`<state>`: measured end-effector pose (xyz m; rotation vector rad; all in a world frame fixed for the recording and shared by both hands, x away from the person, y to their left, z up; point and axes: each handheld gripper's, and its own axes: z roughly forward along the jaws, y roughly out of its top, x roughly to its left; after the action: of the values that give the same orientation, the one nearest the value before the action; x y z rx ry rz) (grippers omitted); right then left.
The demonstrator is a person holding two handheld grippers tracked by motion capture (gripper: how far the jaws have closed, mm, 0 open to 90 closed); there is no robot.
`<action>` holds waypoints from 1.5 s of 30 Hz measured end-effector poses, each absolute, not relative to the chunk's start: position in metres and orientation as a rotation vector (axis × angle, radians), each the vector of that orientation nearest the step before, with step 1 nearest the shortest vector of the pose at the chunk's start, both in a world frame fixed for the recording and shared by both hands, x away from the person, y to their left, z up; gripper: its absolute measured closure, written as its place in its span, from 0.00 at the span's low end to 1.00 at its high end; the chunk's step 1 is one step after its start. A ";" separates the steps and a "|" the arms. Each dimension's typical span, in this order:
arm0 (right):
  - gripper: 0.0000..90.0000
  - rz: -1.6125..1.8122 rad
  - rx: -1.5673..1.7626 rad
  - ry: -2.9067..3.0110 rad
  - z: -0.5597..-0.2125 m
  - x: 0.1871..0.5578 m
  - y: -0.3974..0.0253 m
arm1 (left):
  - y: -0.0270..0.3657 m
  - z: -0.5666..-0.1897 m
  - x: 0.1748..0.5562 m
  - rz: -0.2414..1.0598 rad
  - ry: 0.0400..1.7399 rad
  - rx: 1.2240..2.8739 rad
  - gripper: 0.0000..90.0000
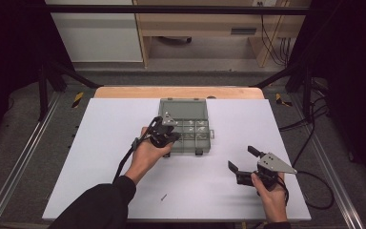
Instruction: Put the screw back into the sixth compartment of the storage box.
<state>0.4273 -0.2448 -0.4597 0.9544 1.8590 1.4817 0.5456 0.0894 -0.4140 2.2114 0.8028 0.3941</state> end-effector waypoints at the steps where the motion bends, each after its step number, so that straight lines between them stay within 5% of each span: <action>1: 0.07 1.482 0.957 1.862 -0.460 0.427 -0.245 | 0.090 -0.413 0.545 0.410 0.799 2.205 0.91; 13: 0.06 1.473 0.960 1.860 -0.459 0.427 -0.245 | 0.099 -0.393 0.524 0.444 0.765 2.194 0.42; 22: 0.06 1.468 0.964 1.851 -0.459 0.426 -0.244 | 0.104 -0.393 0.501 0.378 0.711 2.278 0.17; 45: 0.06 1.462 0.965 1.853 -0.459 0.425 -0.246 | 0.099 -0.391 0.455 0.296 0.623 2.452 0.08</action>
<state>0.4250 -0.2459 -0.4590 0.9648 1.8529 1.4615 0.4548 0.0989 -0.3914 2.4520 0.6227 0.2963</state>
